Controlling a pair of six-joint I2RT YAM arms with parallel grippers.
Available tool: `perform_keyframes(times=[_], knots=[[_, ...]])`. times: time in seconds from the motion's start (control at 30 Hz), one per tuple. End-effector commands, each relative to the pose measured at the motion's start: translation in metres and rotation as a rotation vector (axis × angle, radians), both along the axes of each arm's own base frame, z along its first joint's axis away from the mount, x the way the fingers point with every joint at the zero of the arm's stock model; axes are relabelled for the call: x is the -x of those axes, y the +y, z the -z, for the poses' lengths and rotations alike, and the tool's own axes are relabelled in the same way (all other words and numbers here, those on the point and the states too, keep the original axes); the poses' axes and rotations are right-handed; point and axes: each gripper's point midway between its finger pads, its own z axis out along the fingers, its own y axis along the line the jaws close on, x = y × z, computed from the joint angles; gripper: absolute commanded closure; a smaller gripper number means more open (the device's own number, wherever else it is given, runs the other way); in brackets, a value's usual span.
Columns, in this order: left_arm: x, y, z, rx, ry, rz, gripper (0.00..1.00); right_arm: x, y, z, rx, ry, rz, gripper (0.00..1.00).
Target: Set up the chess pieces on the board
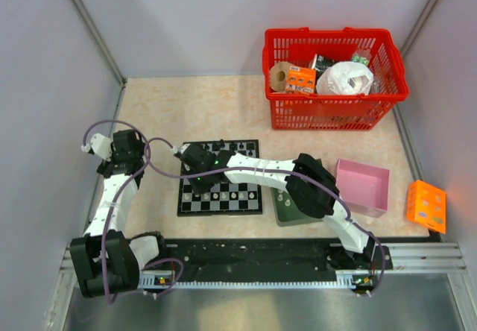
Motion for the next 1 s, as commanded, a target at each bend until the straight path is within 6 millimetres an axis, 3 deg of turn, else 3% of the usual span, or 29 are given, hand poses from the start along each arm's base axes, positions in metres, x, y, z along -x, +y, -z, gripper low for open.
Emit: perform_keyframes(times=[0.0, 0.43, 0.7, 0.97], knots=[[-0.0061, 0.0026, -0.0181, -0.01, -0.069, -0.006, 0.01, 0.0131, 0.0029, -0.0163, -0.029, 0.007, -0.014, 0.91], [-0.0064, 0.0031, -0.0212, -0.011, -0.073, -0.01, 0.01, 0.0161, 0.0013, -0.016, -0.013, -0.013, -0.009, 0.91], [-0.0069, 0.003, -0.0201, -0.01, -0.07, -0.008, 0.01, 0.01, -0.0008, -0.0151, 0.0, -0.037, 0.007, 0.85], [-0.0062, 0.0029, -0.0202, -0.012, -0.069, -0.009, 0.01, 0.0173, 0.0039, -0.0204, -0.022, -0.016, -0.028, 0.8]])
